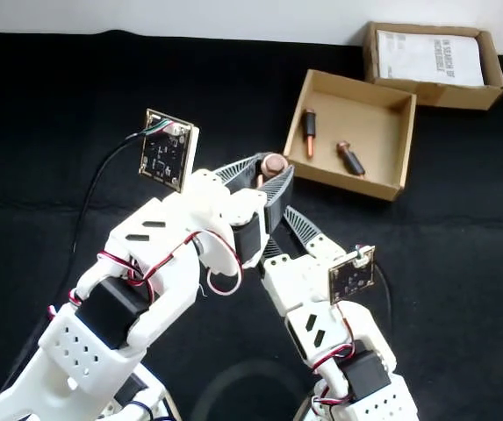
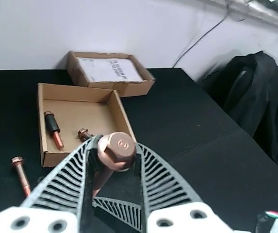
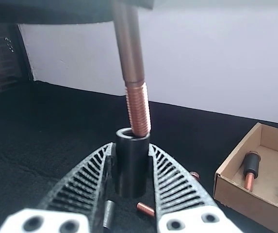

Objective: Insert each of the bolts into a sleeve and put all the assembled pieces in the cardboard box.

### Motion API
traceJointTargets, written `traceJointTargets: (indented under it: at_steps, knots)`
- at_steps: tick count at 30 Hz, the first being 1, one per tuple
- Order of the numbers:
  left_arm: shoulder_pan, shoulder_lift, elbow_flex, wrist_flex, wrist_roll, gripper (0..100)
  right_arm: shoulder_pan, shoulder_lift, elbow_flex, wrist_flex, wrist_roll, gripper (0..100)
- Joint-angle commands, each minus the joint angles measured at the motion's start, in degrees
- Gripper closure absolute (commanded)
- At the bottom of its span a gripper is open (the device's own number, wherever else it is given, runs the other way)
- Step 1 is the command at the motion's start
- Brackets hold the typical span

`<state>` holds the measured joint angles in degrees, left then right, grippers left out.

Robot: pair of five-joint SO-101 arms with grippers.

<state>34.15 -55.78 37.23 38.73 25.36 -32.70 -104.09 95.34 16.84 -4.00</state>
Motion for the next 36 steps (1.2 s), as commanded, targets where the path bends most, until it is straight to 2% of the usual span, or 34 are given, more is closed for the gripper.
traceJointTargets:
  at_steps: [1,9,15,22,32,34,36]
  knots:
    - [0.3,-0.3,-2.0,1.4,-0.1,99,0.0,-0.7,4.8,-1.5,1.7,99.1]
    - [0.3,0.0,-1.7,1.3,-0.1,99,0.1,-0.8,4.7,-1.5,3.6,99.1]
    - [0.2,0.1,5.0,0.9,-0.2,99,0.1,-0.9,4.2,-2.8,4.6,99.1]
    - [-4.2,0.0,15.8,-7.4,-0.1,99,0.2,-0.9,4.2,-6.8,7.6,99.1]
    - [-4.4,-0.3,17.3,-7.6,-0.1,99,0.2,-0.9,4.3,-6.8,7.6,99.1]
    - [-4.4,-0.3,17.2,-7.6,-0.1,95,0.7,-0.9,4.2,-6.8,7.6,99.1]
    - [-4.4,-0.4,17.2,-5.9,0.3,85,1.6,-0.9,4.2,-6.8,7.6,99.1]
